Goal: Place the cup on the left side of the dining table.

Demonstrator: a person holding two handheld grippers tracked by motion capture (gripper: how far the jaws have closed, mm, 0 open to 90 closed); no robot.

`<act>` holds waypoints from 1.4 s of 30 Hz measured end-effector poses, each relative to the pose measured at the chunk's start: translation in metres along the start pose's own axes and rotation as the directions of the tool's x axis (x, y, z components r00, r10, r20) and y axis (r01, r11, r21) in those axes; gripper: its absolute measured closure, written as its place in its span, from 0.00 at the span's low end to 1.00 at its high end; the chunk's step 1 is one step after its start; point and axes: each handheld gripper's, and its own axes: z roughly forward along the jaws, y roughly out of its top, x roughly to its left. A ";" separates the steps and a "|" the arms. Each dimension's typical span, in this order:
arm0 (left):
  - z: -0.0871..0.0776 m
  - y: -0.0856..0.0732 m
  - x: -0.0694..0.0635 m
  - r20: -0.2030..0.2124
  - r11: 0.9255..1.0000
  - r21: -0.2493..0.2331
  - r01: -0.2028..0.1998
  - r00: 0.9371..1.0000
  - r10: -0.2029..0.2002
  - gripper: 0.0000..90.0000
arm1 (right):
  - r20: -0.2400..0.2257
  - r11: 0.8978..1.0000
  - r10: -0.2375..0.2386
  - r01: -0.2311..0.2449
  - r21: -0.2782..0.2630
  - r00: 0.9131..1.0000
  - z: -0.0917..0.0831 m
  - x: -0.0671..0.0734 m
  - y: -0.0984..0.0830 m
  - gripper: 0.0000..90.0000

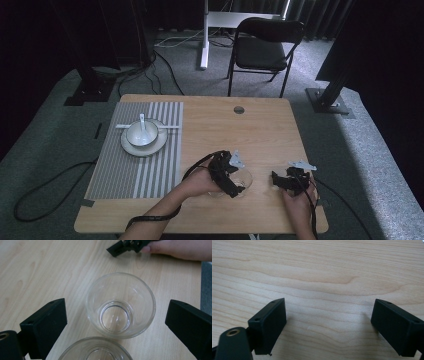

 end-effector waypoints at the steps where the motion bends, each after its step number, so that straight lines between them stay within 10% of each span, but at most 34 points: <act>1: 0.000 0.000 0.000 0.000 1.000 0.000 0.000 1.000 0.000 0.05 | 0.000 1.000 0.000 0.000 0.000 1.000 0.000 0.000 0.000 0.14; 42: 0.034 0.019 -0.008 -0.035 0.985 0.172 -0.011 0.999 0.018 0.20 | 0.001 1.000 0.000 0.000 -0.001 1.000 0.000 0.000 0.000 0.14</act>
